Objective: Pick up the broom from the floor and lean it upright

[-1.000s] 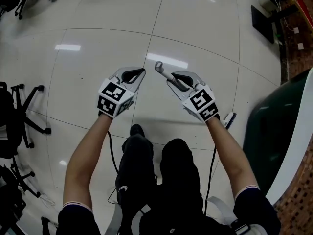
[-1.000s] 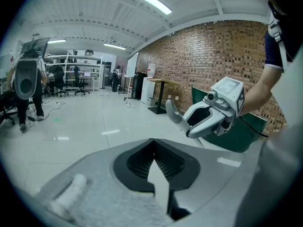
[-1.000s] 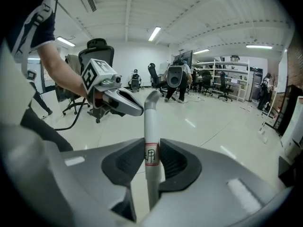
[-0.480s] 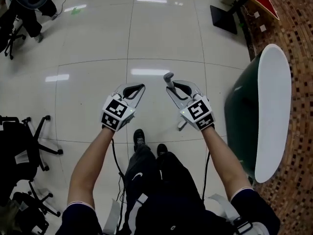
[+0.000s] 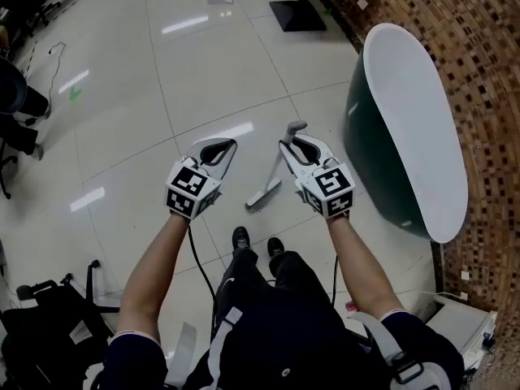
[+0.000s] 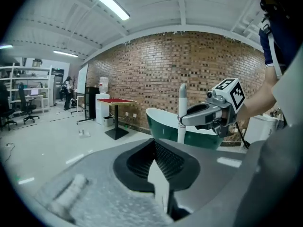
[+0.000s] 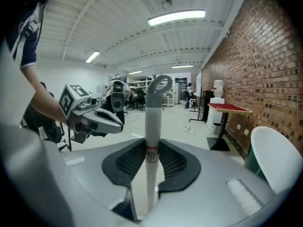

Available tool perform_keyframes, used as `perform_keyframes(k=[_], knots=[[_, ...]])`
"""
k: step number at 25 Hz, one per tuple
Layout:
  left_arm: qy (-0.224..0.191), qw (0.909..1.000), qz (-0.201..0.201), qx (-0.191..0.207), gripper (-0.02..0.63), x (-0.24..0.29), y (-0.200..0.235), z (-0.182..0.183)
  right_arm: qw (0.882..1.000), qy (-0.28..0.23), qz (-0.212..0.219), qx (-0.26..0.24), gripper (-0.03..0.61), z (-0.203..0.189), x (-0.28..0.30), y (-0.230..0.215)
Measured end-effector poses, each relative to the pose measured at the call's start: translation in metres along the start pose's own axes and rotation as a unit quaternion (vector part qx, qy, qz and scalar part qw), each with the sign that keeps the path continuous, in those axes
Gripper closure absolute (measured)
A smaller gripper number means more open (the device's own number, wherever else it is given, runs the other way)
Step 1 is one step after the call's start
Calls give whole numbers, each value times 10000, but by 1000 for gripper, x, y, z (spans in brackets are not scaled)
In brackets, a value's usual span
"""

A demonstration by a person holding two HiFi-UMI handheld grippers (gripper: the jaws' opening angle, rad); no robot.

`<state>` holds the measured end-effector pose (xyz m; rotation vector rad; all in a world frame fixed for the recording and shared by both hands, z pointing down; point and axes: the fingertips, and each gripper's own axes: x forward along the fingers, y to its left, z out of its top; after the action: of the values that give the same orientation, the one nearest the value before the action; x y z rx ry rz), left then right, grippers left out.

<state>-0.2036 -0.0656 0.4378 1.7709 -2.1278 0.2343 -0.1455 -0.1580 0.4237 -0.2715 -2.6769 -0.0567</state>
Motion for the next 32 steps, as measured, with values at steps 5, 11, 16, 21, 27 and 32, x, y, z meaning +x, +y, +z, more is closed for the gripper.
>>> perform_keyframes(k=[5,11,16,21,27,32], knots=[[-16,9957,-754,542,614,42,-35,42,9943,-237,-817,639,483,8,-44,-36],[-85,9853,-1468,871,614,92,-71,79,9788,-504,-1709,1007,483,13,-93,-74],[-43,9756,-1928,1048,614,141,-108,94,9643,-571,-2327,1130,483,3,-129,-119],[113,9636,-2403,1167,614,183,-149,104,9448,-503,-2941,1357,485,-22,-171,-164],[199,9444,-2954,1431,614,234,-203,126,9187,-481,-3524,1715,483,-51,-220,-214],[198,9234,-3392,1787,614,273,-252,135,8981,-394,-3855,2079,483,-88,-258,-244]])
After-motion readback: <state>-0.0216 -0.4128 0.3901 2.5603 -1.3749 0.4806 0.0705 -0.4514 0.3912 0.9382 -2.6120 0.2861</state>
